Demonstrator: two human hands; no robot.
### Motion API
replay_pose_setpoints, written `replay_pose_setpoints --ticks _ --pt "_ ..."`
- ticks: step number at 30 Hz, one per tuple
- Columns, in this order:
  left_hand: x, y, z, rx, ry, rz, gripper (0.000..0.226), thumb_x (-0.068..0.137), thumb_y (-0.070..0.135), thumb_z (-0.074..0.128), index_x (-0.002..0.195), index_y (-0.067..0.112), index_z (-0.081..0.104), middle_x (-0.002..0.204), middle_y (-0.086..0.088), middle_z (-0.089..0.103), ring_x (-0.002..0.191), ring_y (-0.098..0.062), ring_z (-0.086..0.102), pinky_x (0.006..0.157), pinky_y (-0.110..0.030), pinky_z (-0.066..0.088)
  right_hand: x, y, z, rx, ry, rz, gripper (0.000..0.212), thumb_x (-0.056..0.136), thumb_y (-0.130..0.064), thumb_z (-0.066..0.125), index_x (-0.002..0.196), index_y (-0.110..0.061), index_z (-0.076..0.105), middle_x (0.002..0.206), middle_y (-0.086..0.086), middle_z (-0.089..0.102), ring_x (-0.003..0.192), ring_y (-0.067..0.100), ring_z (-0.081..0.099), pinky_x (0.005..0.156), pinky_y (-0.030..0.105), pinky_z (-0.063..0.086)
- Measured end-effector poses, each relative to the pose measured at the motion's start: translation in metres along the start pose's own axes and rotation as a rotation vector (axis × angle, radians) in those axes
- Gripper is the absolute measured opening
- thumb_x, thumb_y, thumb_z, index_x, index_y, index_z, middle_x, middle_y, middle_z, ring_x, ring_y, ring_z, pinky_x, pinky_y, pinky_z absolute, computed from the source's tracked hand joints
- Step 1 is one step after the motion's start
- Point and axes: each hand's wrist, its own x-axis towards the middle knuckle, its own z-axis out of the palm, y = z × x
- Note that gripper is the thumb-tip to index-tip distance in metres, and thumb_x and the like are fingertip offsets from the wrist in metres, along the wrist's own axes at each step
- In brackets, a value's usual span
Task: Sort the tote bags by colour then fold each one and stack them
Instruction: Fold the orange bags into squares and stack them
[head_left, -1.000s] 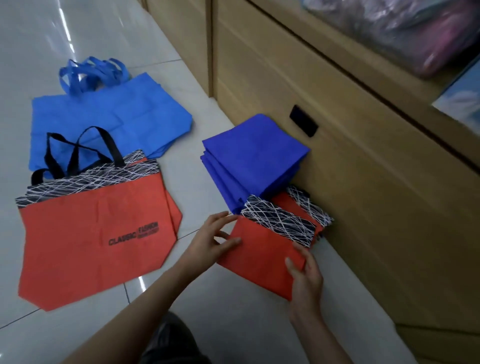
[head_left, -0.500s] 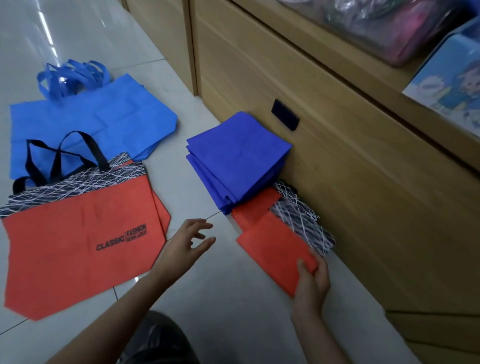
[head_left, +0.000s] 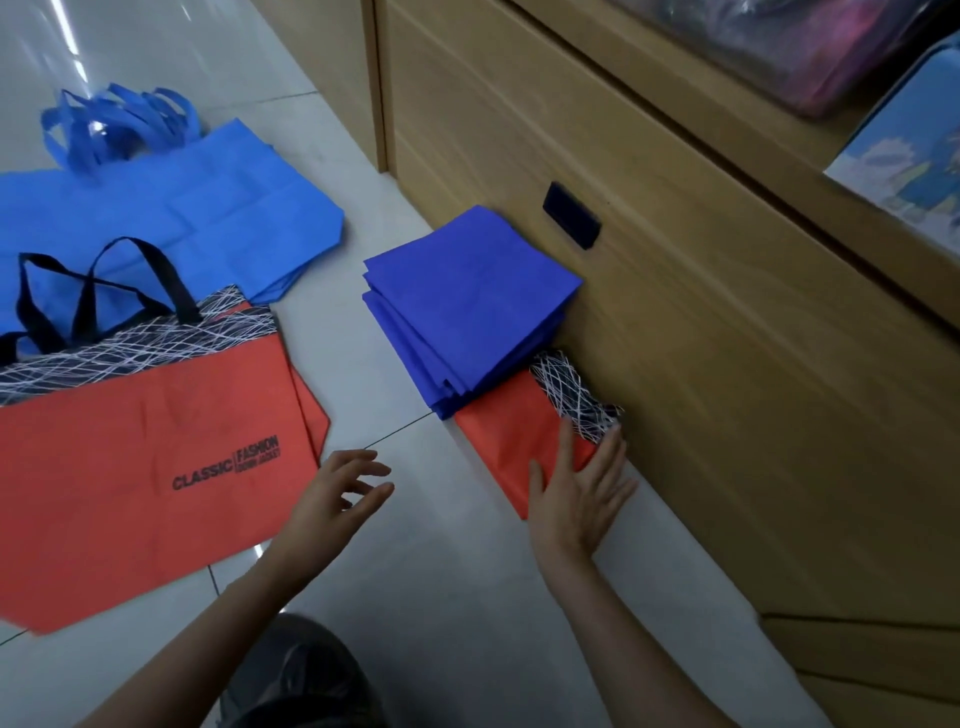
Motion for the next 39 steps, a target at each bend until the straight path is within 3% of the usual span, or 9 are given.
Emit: replay_pose_setpoints --ticks 4,8,11,16,20,24,30,35,39 --pt "-0.011 -0.025 -0.014 0.006 0.064 -0.046 0.013 0.088 0.016 0.062 0.094 0.027 0.064 0.118 0.004 0.051 0.086 0.006 0.058 0.069 -0.006 0.044 0.009 0.008 0.006 -0.062 -0.071 0.1 0.075 0.087 -0.053 0.055 0.15 -0.035 0.017 0.156 0.019 -0.013 0.144 0.036 -0.004 0.113 0.055 -0.001" --pt "-0.021 -0.053 -0.026 0.018 0.125 -0.087 0.012 0.089 0.009 0.06 0.093 0.019 0.066 0.114 -0.002 0.054 0.086 -0.004 0.06 0.071 -0.004 0.043 0.016 -0.006 0.012 0.0 -0.073 -0.253 0.058 0.091 -0.05 0.047 0.142 -0.023 0.042 0.156 0.017 0.015 0.142 0.038 0.017 0.113 0.055 0.015" --pt "-0.025 -0.072 -0.033 0.013 0.122 -0.096 0.013 0.088 0.009 0.06 0.093 0.02 0.066 0.114 -0.002 0.055 0.086 -0.01 0.062 0.071 -0.007 0.044 0.024 -0.017 0.028 -0.006 -0.361 -0.383 0.095 0.073 -0.083 0.013 0.15 -0.028 0.018 0.157 0.017 0.008 0.144 0.037 0.01 0.114 0.051 0.012" --pt "-0.028 -0.095 -0.041 -0.025 0.184 -0.1 0.024 0.087 0.008 0.062 0.089 0.032 0.062 0.112 -0.001 0.057 0.082 -0.018 0.063 0.073 -0.025 0.049 0.037 -0.015 0.039 -0.194 -0.448 -0.42 0.091 0.082 -0.077 0.033 0.149 -0.033 -0.01 0.158 0.013 -0.01 0.145 0.032 -0.007 0.116 0.052 0.002" --pt "-0.031 -0.107 -0.049 -0.02 0.225 -0.091 0.019 0.087 0.009 0.064 0.09 0.027 0.063 0.111 -0.003 0.057 0.077 -0.01 0.061 0.068 -0.011 0.045 0.031 -0.016 0.024 0.04 -0.222 -0.364 0.078 0.082 -0.071 0.03 0.144 -0.024 0.037 0.153 0.016 0.023 0.139 0.036 0.021 0.112 0.053 0.016" --pt "-0.04 -0.119 -0.061 0.018 0.229 -0.081 0.032 0.084 0.005 0.067 0.09 0.036 0.06 0.108 0.006 0.056 0.08 0.004 0.059 0.067 -0.005 0.041 -0.003 -0.024 0.006 0.304 0.188 -0.507 0.033 0.09 -0.03 0.047 0.109 -0.006 0.062 0.121 0.019 0.053 0.108 0.033 0.048 0.092 0.047 0.041" --pt "-0.057 -0.137 -0.09 0.132 0.227 -0.051 0.019 0.081 0.039 0.064 0.098 0.045 0.057 0.112 0.035 0.044 0.093 0.013 0.053 0.079 -0.003 0.037 -0.061 -0.111 0.03 0.458 -0.157 -1.119 0.021 0.085 -0.015 0.051 0.1 -0.009 0.064 0.11 0.012 0.059 0.103 0.025 0.053 0.091 0.034 0.04" --pt "-0.072 -0.156 -0.118 0.344 0.192 -0.07 0.06 0.076 0.059 0.054 0.119 0.017 0.058 0.128 0.002 0.051 0.112 -0.014 0.052 0.095 -0.03 0.041 -0.072 -0.175 0.077 0.141 -0.342 -1.513 0.06 0.078 -0.047 0.063 0.128 -0.016 0.052 0.135 0.01 0.052 0.123 0.028 0.048 0.106 0.045 0.034" --pt "-0.087 -0.173 -0.136 0.475 0.099 -0.088 0.074 0.075 0.065 0.055 0.134 0.021 0.046 0.139 0.001 0.045 0.121 -0.018 0.047 0.098 -0.036 0.038 -0.071 -0.198 0.099 0.016 -0.238 -1.548 0.05 0.078 -0.048 0.05 0.108 -0.014 0.07 0.12 0.009 0.065 0.108 0.029 0.063 0.082 0.049 0.055"
